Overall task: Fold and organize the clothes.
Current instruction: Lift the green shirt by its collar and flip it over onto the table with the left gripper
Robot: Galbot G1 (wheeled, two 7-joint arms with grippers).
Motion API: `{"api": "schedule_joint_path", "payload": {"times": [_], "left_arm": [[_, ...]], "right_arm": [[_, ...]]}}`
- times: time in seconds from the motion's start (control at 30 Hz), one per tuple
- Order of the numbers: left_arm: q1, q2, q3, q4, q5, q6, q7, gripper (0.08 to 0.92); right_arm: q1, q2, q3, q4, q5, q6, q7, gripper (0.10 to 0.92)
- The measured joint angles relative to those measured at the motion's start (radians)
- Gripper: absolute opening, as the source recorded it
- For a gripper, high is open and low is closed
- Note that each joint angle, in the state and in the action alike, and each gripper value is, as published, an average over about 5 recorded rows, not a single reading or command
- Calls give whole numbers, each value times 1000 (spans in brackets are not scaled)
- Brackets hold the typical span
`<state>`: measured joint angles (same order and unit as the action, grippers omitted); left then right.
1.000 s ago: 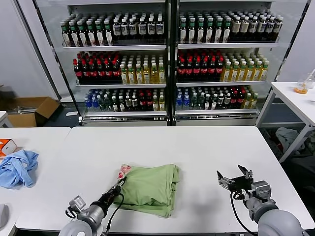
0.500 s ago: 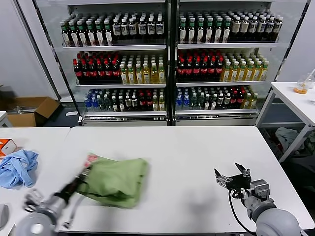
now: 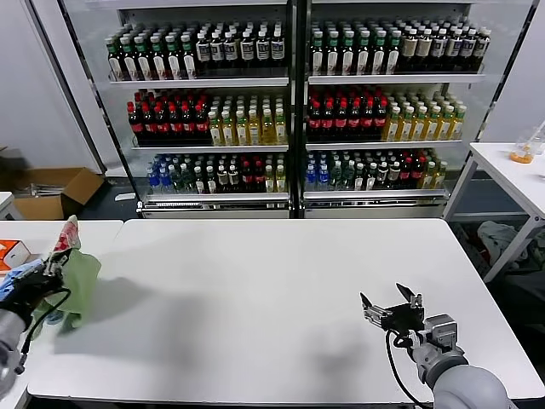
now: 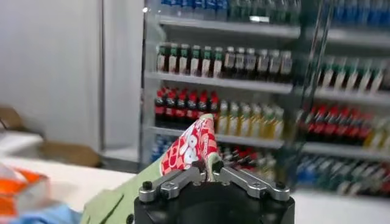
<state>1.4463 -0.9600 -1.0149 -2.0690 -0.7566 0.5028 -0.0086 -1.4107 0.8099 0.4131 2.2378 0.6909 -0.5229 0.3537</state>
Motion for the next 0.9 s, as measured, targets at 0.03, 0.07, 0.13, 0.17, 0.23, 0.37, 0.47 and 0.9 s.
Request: {"api": "schedule_joint_path", "payload": {"times": [0.03, 0.07, 0.13, 0.17, 0.23, 0.37, 0.47, 0.9], "left_arm": [[-7, -7, 32, 4, 62, -7, -2, 102], [-14, -16, 69, 11, 124, -15, -4, 102], [-30, -35, 160, 30, 247, -31, -9, 102], [-38, -46, 210, 41, 306, -38, -12, 102], [-53, -67, 313, 62, 411, -51, -16, 102], [-84, -109, 503, 82, 567, -62, -27, 102], [-110, -137, 625, 84, 626, -62, -38, 102], [-318, -263, 964, 191, 525, -41, -139, 102]], "right_arm": [[-3, 1, 1, 2, -2, 1, -1, 823], [-6, 3, 2, 4, -4, 3, -1, 823], [-12, 4, 4, 8, -6, 5, -3, 823], [-15, 5, 6, 11, -7, 6, -3, 823], [-21, 6, 10, 15, -8, 8, -4, 823], [-27, 9, 16, 22, -9, 9, -5, 823], [-32, 13, 19, 28, -11, 9, -4, 823], [-31, 19, 35, 37, -15, 5, -6, 823]]}}
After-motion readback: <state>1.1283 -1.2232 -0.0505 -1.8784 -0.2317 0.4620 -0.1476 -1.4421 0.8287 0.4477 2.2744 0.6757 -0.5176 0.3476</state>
